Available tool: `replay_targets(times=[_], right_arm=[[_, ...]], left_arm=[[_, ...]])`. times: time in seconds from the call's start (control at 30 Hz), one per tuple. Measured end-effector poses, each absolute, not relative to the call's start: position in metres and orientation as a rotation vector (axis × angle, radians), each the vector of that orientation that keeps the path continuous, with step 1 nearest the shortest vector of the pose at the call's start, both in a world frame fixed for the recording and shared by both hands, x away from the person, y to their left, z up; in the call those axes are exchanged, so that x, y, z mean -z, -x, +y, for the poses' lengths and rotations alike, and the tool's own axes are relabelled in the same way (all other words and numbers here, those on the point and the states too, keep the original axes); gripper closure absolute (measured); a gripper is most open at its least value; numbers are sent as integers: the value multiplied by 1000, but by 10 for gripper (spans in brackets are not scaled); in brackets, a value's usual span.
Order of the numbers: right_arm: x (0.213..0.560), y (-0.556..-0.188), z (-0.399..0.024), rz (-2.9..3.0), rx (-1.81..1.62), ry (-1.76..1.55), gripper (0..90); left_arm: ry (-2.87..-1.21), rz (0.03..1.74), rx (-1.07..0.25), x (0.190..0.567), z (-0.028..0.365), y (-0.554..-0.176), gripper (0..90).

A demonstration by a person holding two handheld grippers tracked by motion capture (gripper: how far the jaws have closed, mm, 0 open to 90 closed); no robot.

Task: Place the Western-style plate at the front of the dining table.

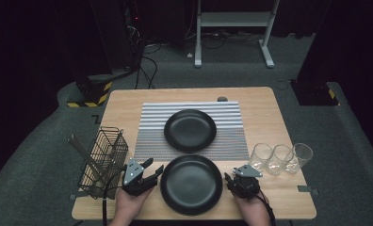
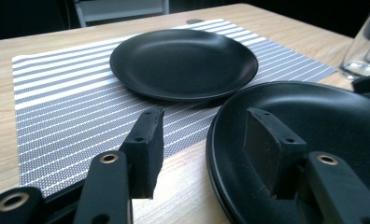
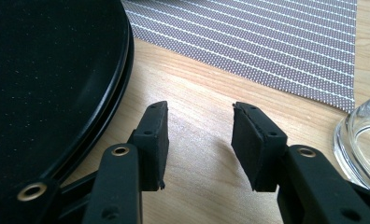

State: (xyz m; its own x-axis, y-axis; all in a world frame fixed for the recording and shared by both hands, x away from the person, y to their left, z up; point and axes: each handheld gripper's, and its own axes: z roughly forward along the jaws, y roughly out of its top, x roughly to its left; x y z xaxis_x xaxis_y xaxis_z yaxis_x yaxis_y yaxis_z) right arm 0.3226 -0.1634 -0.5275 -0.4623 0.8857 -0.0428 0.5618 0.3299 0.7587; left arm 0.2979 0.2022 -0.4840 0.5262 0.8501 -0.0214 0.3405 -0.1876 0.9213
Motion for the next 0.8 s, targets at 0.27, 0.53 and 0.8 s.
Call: replay_targets(times=[0.27, 0.53, 0.8], right_arm=[[529, -326, -162, 2158, -938, -1296, 519], [530, -327, -163, 2159, -947, -1320, 492], [530, -327, -163, 2157, -949, -1319, 489]], left_arm=[[-1753, 962, -642, 470, 204, -292, 449], [-1774, 959, -637, 460, 205, -288, 449], [-1746, 946, -651, 452, 206, -285, 444]])
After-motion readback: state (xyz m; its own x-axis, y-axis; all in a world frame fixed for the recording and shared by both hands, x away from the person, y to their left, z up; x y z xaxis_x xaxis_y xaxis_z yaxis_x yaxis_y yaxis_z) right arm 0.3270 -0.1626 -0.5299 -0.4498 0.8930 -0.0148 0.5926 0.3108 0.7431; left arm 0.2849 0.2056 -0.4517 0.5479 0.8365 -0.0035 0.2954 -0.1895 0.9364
